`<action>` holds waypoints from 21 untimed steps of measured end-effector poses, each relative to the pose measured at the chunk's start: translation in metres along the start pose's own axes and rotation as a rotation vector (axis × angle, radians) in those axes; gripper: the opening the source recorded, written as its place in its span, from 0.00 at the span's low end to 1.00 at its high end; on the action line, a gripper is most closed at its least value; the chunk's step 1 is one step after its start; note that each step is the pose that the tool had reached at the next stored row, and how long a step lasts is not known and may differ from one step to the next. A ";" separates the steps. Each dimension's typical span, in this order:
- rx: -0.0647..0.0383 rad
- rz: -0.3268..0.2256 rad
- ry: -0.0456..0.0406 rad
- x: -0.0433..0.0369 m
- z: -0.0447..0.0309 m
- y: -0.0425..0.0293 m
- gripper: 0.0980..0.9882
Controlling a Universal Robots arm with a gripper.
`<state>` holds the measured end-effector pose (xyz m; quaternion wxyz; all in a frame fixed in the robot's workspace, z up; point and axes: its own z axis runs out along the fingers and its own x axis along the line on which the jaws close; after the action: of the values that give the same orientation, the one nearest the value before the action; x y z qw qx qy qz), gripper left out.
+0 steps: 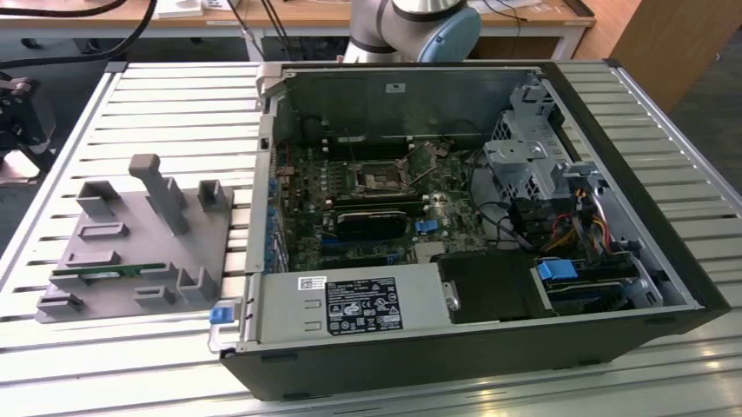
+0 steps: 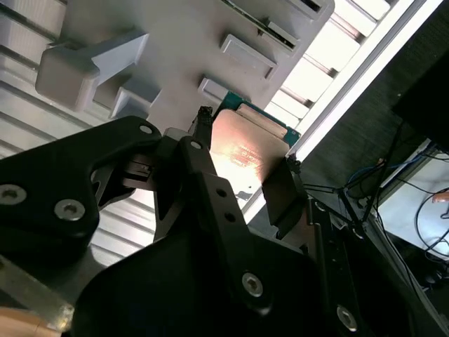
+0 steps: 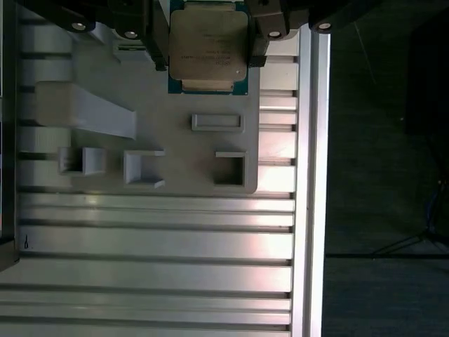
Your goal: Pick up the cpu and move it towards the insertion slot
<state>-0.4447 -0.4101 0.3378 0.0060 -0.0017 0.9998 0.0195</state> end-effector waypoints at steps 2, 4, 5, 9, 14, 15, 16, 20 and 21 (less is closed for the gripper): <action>0.000 0.000 0.0000 0.0000 -0.0031 0.0002 0.49; 0.000 0.000 0.0001 -0.0001 -0.0066 0.0004 0.49; 0.000 0.000 0.0001 -0.0001 -0.0085 0.0005 0.49; 0.000 0.000 0.0000 -0.0002 -0.0165 0.0009 0.49; 0.000 0.000 0.0000 -0.0003 -0.0268 0.0014 0.49; 0.000 0.000 0.0000 -0.0003 -0.0287 0.0015 0.49; 0.000 0.000 0.0001 -0.0003 -0.0305 0.0016 0.49; 0.000 0.000 -0.0001 -0.0005 -0.0392 0.0021 0.49; 0.000 0.000 0.0000 -0.0005 -0.0410 0.0022 0.49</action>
<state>-0.4448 -0.4095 0.3789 0.0061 -0.0017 0.9998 0.0194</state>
